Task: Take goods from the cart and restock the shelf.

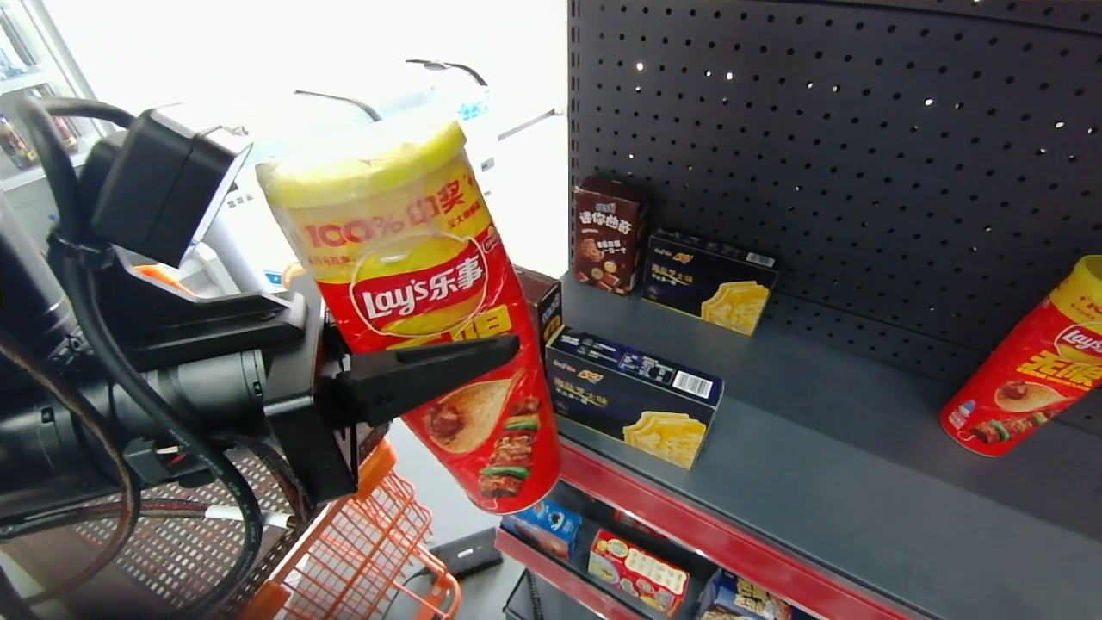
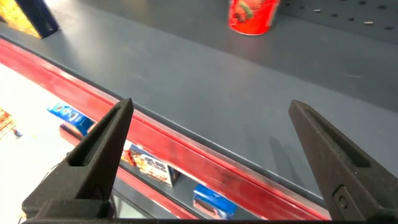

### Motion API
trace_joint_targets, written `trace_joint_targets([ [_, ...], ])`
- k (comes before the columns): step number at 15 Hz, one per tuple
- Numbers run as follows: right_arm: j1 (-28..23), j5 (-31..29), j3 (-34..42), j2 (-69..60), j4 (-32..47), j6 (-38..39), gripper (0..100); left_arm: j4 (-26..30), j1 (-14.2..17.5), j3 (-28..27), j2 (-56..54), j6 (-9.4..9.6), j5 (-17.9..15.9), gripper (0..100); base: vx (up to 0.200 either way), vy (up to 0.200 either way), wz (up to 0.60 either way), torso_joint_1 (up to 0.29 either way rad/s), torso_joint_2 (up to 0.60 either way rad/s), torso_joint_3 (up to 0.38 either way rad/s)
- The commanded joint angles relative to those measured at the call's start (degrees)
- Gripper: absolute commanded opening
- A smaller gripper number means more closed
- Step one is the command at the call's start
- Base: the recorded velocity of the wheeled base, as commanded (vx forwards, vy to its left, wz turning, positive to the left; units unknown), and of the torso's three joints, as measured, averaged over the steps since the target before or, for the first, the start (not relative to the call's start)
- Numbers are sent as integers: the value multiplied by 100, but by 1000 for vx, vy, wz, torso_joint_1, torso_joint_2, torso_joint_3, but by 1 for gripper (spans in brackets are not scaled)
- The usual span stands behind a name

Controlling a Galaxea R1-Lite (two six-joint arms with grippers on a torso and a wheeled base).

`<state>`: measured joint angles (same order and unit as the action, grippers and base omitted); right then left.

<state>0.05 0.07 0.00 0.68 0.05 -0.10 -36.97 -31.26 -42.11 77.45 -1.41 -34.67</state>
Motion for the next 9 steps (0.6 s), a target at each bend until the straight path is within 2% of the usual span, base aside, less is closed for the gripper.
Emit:
trace_joint_targets([
  [1, 4, 1, 0, 2, -5, 1, 100, -12, 41, 1, 7, 1, -145, 0, 0, 0, -600, 2, 2, -2],
  [9, 4, 1, 0, 2, -5, 1, 100, -47, 67, -26, 16, 1, -216, 0, 0, 0, -600, 1, 2, 2],
])
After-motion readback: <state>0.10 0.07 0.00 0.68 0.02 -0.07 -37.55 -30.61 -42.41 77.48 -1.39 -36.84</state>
